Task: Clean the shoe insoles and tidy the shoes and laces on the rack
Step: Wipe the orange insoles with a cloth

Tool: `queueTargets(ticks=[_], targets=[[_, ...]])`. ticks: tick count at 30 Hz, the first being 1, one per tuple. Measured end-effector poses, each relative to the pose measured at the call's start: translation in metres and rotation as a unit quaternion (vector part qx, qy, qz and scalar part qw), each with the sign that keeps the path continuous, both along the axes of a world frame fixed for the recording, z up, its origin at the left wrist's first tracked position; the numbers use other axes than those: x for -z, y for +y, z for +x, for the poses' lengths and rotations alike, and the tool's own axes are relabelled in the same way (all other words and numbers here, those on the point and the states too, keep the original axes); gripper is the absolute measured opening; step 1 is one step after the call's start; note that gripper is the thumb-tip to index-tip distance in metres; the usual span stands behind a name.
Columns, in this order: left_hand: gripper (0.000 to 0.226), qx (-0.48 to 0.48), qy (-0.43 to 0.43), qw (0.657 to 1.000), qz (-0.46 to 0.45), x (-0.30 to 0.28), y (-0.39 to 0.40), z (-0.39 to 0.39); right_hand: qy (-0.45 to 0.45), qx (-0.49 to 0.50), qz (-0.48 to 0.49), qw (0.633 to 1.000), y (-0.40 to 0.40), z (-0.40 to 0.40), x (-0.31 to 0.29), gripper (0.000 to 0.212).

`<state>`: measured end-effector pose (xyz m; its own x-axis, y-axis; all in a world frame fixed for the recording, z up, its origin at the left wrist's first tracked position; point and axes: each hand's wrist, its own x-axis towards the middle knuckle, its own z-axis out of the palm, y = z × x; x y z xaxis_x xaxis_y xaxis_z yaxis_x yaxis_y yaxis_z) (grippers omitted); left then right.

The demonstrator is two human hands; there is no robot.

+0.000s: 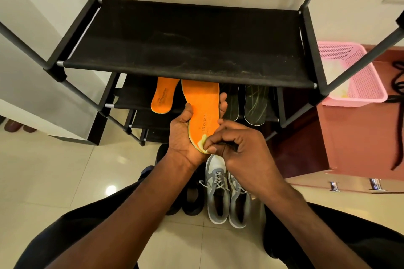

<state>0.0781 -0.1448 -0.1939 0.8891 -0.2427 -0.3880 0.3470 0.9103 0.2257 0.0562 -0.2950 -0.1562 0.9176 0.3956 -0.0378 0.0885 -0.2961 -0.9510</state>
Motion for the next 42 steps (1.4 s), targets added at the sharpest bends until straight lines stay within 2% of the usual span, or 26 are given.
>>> queueTargets(ticks=[5, 9, 13, 18, 21, 28, 32, 36, 39, 42], targets=[[0.066, 0.006, 0.030, 0.998, 0.055, -0.007, -0.012, -0.005, -0.127, 0.070, -0.152, 0.978, -0.004, 0.001, 0.007, 0.026], [0.062, 0.054, 0.046, 0.992, 0.100, -0.013, -0.033, -0.019, -0.144, 0.126, -0.269, 0.944, -0.017, 0.016, 0.007, 0.022], [0.053, 0.078, 0.041, 0.985, 0.147, -0.022, -0.039, -0.021, -0.139, 0.172, -0.220, 0.950, -0.028, 0.025, 0.008, 0.017], [0.055, 0.070, 0.029, 0.986, 0.150, -0.021, -0.035, -0.015, -0.110, 0.156, -0.168, 0.967, -0.026, 0.028, 0.010, 0.018], [0.061, 0.050, 0.018, 0.986, 0.156, -0.020, -0.028, -0.009, -0.099, 0.115, -0.123, 0.981, -0.021, 0.027, 0.009, 0.019], [0.062, 0.023, 0.064, 0.989, 0.133, -0.015, -0.013, -0.003, -0.041, -0.031, -0.009, 0.999, -0.007, 0.013, 0.009, 0.021], [0.065, 0.012, 0.064, 0.991, 0.114, -0.018, -0.012, -0.004, -0.054, -0.034, -0.059, 0.996, -0.015, 0.021, 0.010, 0.023], [0.062, 0.021, 0.060, 0.990, 0.126, -0.018, -0.018, -0.006, -0.136, 0.072, -0.160, 0.975, -0.028, 0.032, 0.013, 0.027], [0.052, 0.058, 0.048, 0.983, 0.165, -0.020, -0.031, -0.014, -0.147, 0.141, -0.158, 0.966, -0.039, 0.038, 0.010, 0.026], [0.045, 0.079, 0.052, 0.977, 0.193, -0.021, -0.038, -0.018, -0.148, 0.157, -0.163, 0.963, -0.041, 0.040, 0.010, 0.021]])
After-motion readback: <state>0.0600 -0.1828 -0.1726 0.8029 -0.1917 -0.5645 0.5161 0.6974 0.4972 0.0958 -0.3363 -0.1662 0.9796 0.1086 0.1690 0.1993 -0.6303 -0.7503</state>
